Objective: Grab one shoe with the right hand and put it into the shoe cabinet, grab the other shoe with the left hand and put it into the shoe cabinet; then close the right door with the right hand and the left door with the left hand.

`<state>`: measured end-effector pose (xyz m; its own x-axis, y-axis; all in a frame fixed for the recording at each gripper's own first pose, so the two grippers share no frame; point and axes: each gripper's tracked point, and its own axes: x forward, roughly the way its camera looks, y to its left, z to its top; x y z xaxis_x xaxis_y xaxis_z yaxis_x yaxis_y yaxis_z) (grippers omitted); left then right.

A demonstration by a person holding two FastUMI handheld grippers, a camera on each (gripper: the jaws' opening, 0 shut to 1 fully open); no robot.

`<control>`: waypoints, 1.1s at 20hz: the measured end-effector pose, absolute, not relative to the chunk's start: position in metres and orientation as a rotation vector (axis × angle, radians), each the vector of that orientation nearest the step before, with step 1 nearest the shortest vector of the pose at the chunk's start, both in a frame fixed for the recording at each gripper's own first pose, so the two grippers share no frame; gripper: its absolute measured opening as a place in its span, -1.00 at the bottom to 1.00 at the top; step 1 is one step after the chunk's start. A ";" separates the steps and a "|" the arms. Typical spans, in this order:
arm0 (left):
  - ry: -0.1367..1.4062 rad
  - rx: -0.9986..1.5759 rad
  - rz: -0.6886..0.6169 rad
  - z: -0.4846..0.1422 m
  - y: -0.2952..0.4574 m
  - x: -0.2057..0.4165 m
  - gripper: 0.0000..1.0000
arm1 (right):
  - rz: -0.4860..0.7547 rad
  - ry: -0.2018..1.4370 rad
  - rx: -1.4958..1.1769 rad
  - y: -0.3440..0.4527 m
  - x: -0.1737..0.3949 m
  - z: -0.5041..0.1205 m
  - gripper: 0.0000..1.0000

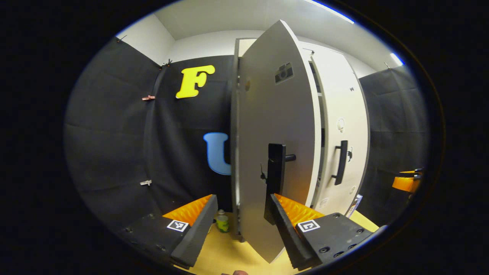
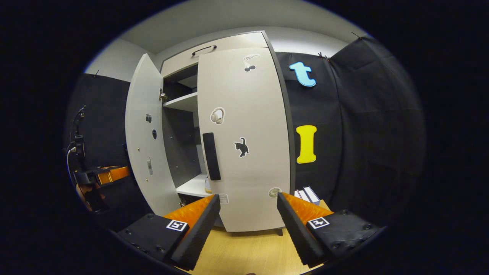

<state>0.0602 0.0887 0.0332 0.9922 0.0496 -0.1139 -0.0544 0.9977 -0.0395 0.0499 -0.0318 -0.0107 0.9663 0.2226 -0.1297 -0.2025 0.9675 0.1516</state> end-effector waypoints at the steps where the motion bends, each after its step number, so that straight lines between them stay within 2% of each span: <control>1: 0.107 -0.046 0.025 0.034 0.074 0.064 0.76 | 0.212 0.144 0.141 -0.036 0.049 -0.008 0.97; 8: 0.087 -0.034 -0.060 0.042 0.016 0.072 0.87 | 0.195 0.128 0.139 -0.050 0.047 -0.002 0.97; 22: 0.111 -0.021 -0.062 0.032 0.013 0.042 0.87 | 0.185 0.089 0.076 -0.021 0.027 0.003 0.96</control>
